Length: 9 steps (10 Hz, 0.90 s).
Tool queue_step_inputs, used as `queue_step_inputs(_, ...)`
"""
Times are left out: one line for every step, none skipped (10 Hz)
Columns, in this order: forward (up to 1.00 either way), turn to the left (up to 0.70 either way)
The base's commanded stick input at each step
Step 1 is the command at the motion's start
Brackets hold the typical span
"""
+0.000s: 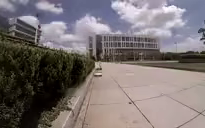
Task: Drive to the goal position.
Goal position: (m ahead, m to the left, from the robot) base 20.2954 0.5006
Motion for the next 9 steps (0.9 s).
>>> queue_step_inputs(0.04, 0.0)
queue_step_inputs(0.04, 0.0)
queue_step_inputs(0.04, 0.0)
queue_step_inputs(0.04, 0.0)
queue_step_inputs(0.04, 0.0)
queue_step_inputs(0.04, 0.0)
queue_step_inputs(0.04, 0.0)
queue_step_inputs(0.04, 0.0)
queue_step_inputs(0.04, 0.0)
